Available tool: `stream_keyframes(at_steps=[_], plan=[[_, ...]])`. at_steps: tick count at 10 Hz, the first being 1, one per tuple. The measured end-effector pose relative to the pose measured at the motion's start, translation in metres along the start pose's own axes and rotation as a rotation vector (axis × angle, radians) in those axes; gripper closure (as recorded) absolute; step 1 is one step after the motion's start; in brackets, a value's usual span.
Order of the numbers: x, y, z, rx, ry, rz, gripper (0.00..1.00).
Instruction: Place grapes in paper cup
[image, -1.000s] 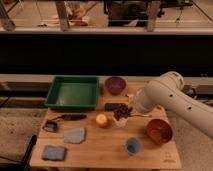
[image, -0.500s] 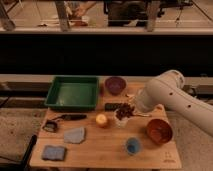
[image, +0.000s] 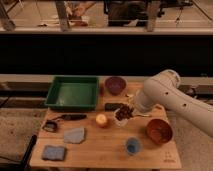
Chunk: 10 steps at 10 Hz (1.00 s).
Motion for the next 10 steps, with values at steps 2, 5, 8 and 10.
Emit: stream_keyframes(at_steps=[2, 5, 8, 10], plan=[[-0.005, -0.001, 0.005, -0.01, 0.001, -0.015, 0.95], [-0.008, -0.005, 0.015, -0.023, 0.01, -0.042, 0.95], [-0.01, -0.009, 0.022, -0.03, 0.016, -0.058, 0.95], [-0.008, -0.01, 0.024, -0.031, 0.025, -0.064, 0.95]])
